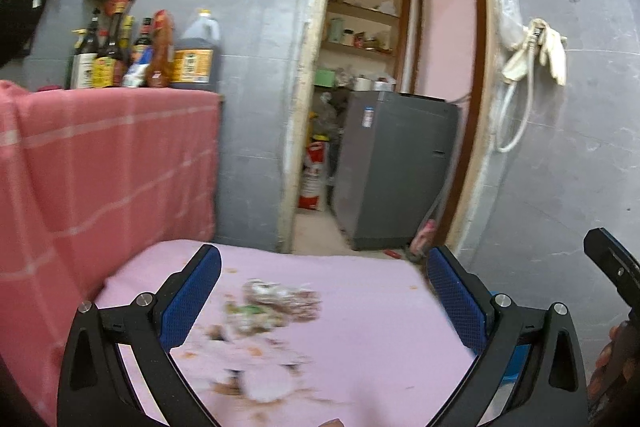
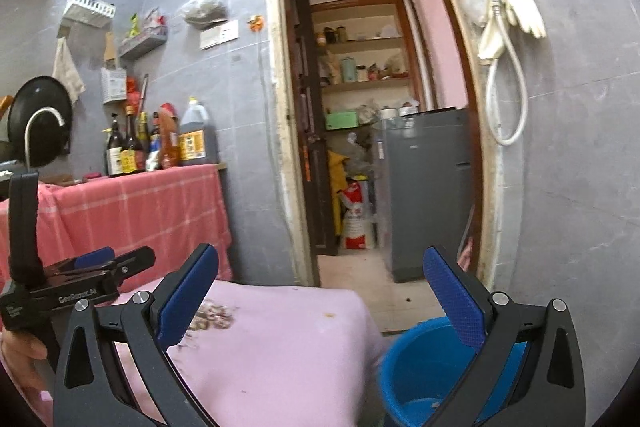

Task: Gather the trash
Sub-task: 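Move both tools back over the remaining trash on the sheet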

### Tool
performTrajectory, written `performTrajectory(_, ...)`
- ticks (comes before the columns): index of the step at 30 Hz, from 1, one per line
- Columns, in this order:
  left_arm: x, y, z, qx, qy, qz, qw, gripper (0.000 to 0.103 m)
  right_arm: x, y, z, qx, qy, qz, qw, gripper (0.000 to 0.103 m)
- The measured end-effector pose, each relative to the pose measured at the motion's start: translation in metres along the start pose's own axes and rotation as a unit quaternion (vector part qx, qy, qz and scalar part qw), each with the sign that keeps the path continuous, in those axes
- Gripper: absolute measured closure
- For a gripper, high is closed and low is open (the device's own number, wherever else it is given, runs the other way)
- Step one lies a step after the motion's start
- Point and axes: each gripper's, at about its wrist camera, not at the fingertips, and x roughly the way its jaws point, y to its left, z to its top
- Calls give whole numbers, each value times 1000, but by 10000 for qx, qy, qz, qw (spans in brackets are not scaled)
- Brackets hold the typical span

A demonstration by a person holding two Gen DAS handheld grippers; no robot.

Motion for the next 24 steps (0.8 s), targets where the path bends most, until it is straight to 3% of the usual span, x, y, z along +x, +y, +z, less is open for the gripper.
performTrajectory(8,2,62,-12,-38,216,538,9983,2,40,29,-15,46,209,326,9992,0)
performTrajectory(16,22,100,-41,72,813,472,9955,2,91,48,-36,-130,759,587,9953,0)
performTrajectory(19,34,106,-52,96,1125,384,9929,2,112,53,-44,-204,1035,741,9917,0)
performTrajectory(24,47,108,-59,50,1318,263,9909,3,139,61,-56,-378,1514,909,9836,0)
